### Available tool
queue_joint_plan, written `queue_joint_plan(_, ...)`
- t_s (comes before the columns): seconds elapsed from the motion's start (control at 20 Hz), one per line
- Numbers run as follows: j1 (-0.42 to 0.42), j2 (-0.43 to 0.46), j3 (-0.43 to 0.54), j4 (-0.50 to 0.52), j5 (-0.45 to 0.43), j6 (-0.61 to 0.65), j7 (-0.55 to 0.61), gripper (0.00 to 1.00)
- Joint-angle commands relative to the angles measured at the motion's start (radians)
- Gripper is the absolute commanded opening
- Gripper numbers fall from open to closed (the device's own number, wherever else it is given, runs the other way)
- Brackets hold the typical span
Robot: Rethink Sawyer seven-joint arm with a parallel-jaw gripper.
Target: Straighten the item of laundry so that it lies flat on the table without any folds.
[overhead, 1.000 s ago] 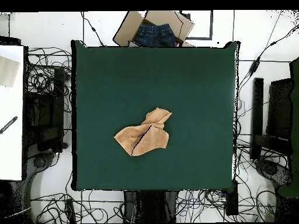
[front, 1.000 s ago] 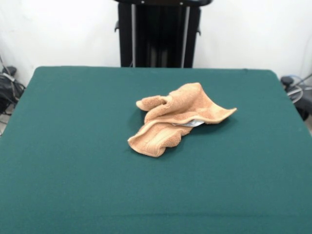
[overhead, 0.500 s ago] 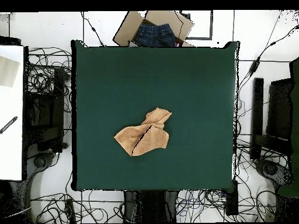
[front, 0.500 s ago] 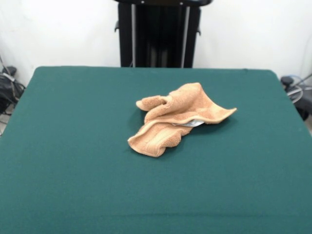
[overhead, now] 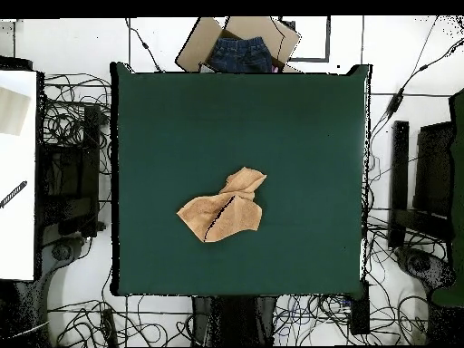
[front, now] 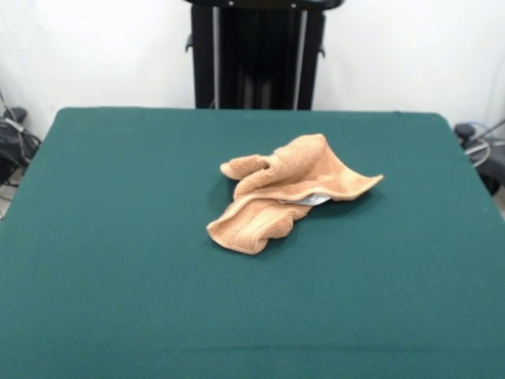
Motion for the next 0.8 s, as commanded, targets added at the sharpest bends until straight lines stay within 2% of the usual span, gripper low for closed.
queue_joint_plan(0.05,-0.078,-0.148,-0.215,0.171,-0.003,-0.194,0.071,1.00)
queue_joint_plan(0.25,-0.142,-0.157,-0.198,0.255,0.022,-0.242,0.124,1.00)
queue_joint_plan(0.45,-0.204,-0.123,-0.159,0.344,0.064,-0.275,0.196,1.00)
queue_joint_plan(0.8,-0.395,-0.076,-0.072,0.503,0.144,-0.321,0.259,1.00)
